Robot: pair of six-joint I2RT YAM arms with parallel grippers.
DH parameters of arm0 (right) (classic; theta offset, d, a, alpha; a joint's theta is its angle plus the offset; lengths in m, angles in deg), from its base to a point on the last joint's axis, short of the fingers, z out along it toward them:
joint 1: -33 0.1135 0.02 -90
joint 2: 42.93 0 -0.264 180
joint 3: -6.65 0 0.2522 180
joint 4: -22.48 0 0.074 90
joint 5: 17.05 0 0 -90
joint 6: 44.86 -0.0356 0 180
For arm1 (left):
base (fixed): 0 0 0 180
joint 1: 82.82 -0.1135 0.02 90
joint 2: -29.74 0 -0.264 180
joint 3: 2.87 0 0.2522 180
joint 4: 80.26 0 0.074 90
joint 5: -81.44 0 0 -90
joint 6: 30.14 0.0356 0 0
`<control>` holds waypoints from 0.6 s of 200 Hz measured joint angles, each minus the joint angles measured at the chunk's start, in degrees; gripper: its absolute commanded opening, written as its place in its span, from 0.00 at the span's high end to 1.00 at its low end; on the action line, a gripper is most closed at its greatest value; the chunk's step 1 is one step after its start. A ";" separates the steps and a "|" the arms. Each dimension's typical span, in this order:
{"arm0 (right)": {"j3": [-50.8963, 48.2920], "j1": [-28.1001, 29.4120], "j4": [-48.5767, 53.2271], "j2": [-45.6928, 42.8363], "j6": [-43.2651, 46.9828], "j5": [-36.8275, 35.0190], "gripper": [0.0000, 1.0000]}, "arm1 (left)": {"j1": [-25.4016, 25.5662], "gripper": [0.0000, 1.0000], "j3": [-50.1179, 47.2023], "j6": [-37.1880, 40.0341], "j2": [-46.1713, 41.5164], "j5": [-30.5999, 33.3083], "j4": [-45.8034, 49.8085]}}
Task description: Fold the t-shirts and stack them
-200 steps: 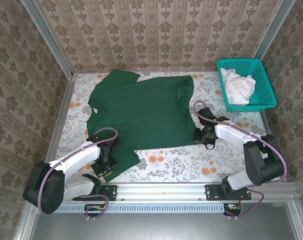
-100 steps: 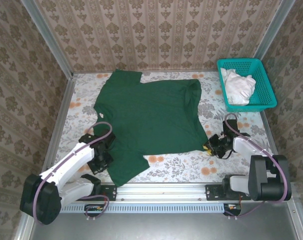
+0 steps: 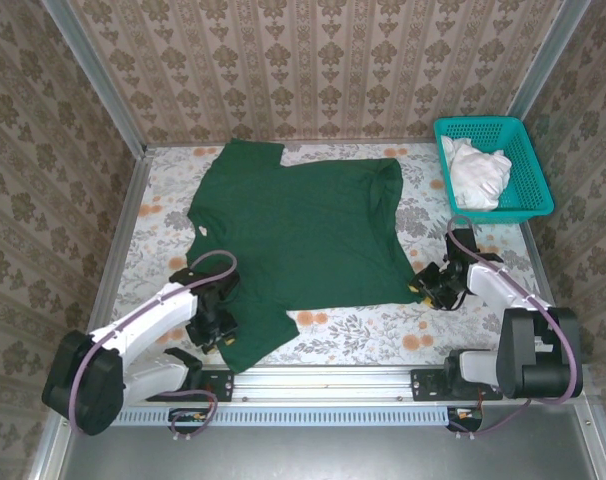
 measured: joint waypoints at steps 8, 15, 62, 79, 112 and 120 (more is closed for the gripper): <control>0.52 0.46 0.72 0.09 0.83 -0.83 0.55 | 0.66 0.67 0.00 -0.44 0.50 -0.17 -0.24; 0.96 0.94 1.36 0.09 1.38 -1.62 0.55 | 1.09 0.67 -0.07 -0.76 0.87 -0.35 -0.46; 2.49 2.67 3.63 0.09 5.09 -4.85 0.59 | 3.85 0.56 -0.46 -2.40 3.56 -1.86 -1.97; 2.97 3.13 4.26 0.09 6.56 -5.70 0.63 | 5.49 0.55 -0.46 -2.97 3.63 -2.25 -1.97; 3.52 3.67 4.59 0.17 8.20 -6.45 0.66 | 6.99 0.57 -0.48 -3.82 5.90 -3.02 -3.93; 3.58 3.87 4.57 0.28 8.44 -6.62 0.64 | 7.13 0.59 -0.48 -3.89 7.19 -3.13 -4.59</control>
